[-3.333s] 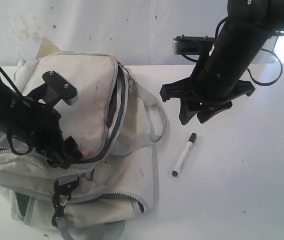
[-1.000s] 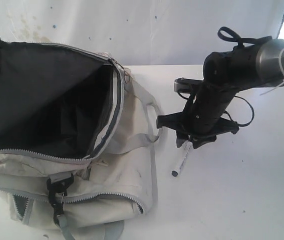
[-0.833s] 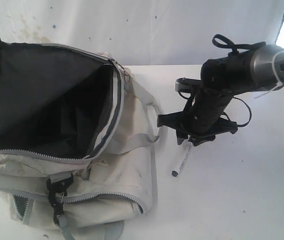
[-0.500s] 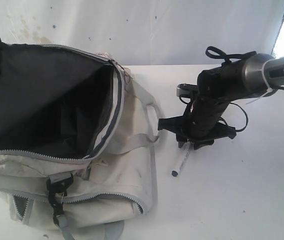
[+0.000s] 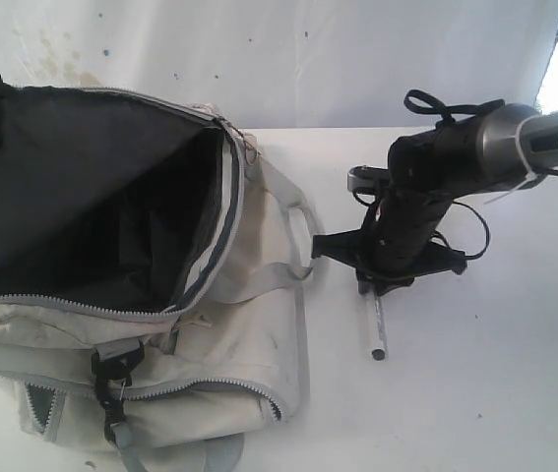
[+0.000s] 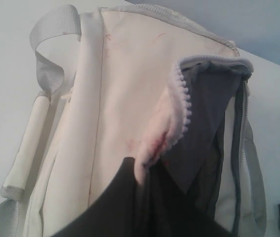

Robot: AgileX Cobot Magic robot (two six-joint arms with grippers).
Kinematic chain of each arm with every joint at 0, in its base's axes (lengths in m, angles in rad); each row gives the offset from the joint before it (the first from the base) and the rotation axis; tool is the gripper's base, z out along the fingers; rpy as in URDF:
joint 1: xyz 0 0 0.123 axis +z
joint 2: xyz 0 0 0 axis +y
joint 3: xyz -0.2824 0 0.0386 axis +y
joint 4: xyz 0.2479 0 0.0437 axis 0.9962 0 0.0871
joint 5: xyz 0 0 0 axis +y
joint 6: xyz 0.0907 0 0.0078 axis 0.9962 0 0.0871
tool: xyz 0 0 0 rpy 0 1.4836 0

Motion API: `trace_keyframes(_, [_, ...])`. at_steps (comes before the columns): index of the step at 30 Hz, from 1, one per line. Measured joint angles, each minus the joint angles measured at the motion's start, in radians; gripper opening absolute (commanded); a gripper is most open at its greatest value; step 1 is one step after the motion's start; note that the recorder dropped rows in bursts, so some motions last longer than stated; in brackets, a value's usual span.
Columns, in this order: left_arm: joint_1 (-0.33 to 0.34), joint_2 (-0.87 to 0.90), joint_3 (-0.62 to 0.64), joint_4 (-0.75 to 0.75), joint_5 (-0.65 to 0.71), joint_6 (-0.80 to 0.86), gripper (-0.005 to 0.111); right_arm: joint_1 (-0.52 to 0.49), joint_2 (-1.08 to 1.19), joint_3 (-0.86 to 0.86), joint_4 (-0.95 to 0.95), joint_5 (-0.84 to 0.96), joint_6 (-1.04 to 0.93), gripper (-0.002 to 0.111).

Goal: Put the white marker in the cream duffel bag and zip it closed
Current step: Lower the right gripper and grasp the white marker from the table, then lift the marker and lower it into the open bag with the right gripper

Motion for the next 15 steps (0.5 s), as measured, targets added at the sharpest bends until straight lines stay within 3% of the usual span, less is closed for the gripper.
trace_keyframes(9, [0.000,0.000,0.000,0.000,0.000,0.000,0.001,0.000,-0.112,0.000,0.087,-0.011,-0.080,0.000])
trace_keyframes(15, [0.000,0.000,0.000,0.000,0.000,0.000,0.001,-0.003,-0.155,-0.022,0.406,-0.019,-0.350,0.000])
